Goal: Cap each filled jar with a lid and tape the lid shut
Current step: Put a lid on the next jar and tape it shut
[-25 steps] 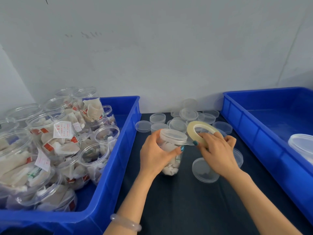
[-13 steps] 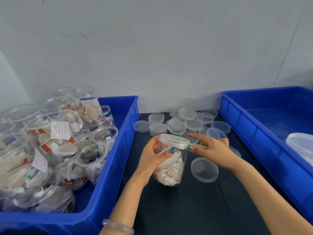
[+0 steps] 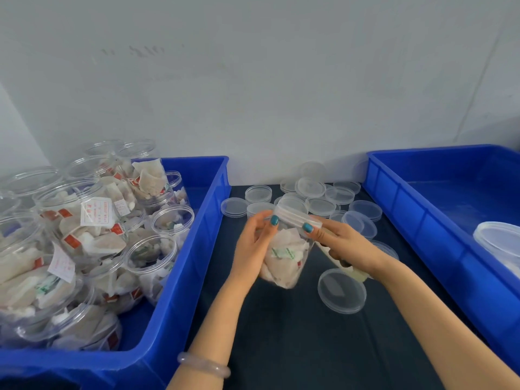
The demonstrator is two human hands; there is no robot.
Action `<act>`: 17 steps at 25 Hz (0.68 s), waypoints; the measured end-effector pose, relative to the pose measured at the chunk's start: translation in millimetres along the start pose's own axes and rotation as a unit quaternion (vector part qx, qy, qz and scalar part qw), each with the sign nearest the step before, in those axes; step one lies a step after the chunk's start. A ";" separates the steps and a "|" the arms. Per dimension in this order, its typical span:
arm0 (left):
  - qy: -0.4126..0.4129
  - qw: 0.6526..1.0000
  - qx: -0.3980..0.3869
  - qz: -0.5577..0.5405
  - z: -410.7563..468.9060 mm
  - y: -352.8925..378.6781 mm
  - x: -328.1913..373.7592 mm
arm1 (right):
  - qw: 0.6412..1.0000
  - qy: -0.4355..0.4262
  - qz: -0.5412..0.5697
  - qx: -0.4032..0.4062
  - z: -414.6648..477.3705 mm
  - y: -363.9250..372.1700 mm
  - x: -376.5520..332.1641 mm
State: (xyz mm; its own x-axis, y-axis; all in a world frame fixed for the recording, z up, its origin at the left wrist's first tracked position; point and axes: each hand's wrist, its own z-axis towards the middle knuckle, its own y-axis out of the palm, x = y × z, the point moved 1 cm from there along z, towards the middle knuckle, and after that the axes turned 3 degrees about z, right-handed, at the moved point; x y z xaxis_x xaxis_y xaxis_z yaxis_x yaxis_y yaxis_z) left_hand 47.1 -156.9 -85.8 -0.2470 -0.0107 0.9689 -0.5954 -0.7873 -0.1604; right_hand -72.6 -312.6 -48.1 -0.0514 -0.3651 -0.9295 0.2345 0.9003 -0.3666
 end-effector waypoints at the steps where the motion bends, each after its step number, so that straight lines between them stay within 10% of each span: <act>1: 0.039 0.998 0.038 0.024 -0.2 1.1 0.8 | 1.000 -0.016 -0.014 0.015 0.8 1.6 -1.1; 10: 0.062 0.968 0.066 0.233 -3.9 9.5 -5.9 | 0.999 -0.019 -0.015 -0.047 5.8 -6.2 -0.6; 17: -0.017 0.999 0.021 0.019 0.1 2.6 -12.0 | 0.990 0.003 -0.140 0.023 10.3 -18.5 13.9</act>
State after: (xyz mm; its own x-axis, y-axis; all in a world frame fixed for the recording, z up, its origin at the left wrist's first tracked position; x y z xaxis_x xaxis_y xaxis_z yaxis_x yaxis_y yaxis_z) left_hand 48.6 -158.8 -97.8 -0.2424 -0.0605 0.9683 -0.5537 -0.8109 -0.1892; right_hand -67.7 -336.7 -53.9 -0.1262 -0.5972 -0.7921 0.2542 0.7524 -0.6077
